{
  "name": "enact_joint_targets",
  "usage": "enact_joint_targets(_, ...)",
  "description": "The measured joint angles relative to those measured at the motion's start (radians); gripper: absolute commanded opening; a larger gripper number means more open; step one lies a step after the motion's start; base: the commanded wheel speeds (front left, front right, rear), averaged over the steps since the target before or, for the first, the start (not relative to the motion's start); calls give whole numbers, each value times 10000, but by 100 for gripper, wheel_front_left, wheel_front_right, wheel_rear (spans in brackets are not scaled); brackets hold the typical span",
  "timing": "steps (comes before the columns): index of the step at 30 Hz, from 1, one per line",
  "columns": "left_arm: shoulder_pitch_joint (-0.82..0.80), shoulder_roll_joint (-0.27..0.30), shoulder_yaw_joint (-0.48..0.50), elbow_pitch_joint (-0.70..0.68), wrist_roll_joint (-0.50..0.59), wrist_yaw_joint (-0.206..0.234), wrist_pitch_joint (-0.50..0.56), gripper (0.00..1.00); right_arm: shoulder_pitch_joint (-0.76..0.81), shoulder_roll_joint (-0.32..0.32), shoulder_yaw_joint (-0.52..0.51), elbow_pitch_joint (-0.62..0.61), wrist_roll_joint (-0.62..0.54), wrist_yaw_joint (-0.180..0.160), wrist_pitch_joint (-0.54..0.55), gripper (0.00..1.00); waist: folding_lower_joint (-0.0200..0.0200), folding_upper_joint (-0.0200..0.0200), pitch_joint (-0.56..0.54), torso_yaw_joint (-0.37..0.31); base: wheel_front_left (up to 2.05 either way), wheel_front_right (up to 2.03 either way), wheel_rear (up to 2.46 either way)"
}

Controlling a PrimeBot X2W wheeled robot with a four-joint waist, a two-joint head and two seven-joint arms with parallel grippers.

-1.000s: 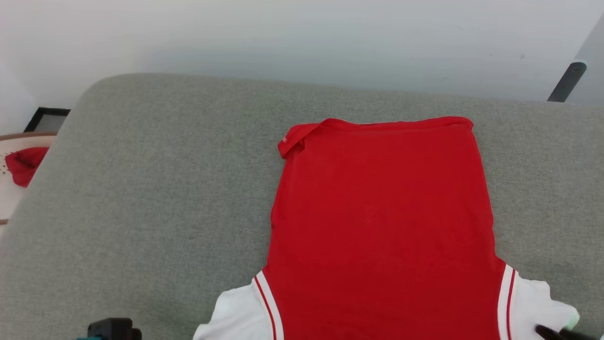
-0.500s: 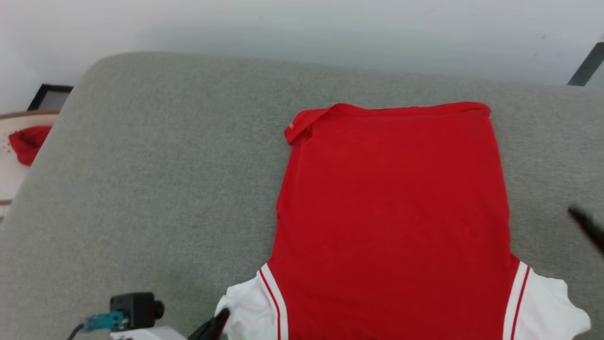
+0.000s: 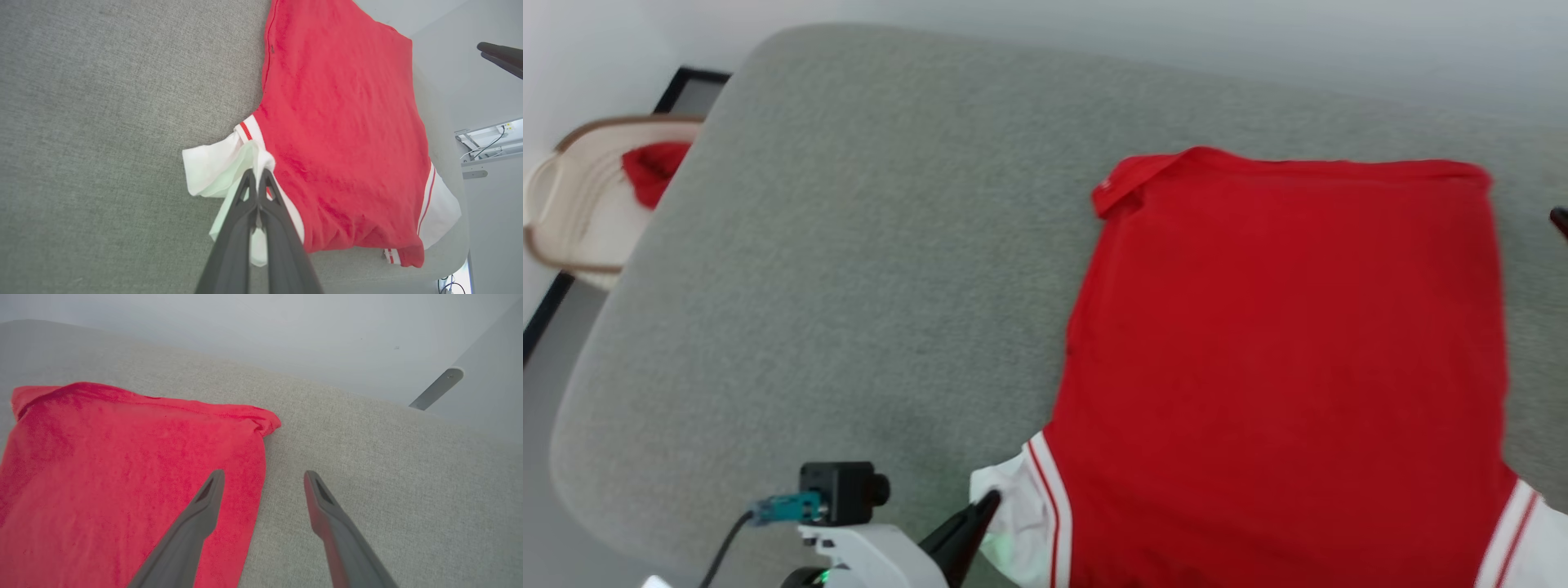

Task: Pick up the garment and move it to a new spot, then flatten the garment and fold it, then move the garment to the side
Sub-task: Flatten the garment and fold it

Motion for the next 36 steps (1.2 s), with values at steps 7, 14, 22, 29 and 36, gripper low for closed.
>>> enact_joint_targets(7, -431, -472, -240, 401, 107, -391, -29, 0, -1533, -268, 529, 1960, -309, 0, 268, 100, 0, 0, 565, 633, 0, 0, 0)
enact_joint_targets(14, -770, -872, -430, 679, 159, -727, -69, 0, -2563, -347, 619, 3586, -692, 0, 723, 100, 0, 0, 1147, 1209, 0, 0, 0)
enact_joint_targets(22, -1023, -1151, -541, 1018, 169, -1007, -44, 0, -3324, -203, 136, 5196, -1264, 2, 1216, 95, 0, 0, 1564, 1791, 0, 0, 0)
enact_joint_targets(29, -1079, -1231, -600, 1208, 140, -1129, 0, 0, -3664, -31, -552, 6065, -2029, 6, 1198, 0, 0, 0, 1650, 2147, 0, 0, 0)
enact_joint_targets(36, -1106, -1202, -508, 1310, 142, -1139, -104, 0, -3874, 286, -892, 6410, -2437, 8, 965, 0, 0, 0, 1589, 2023, 0, 0, 0)
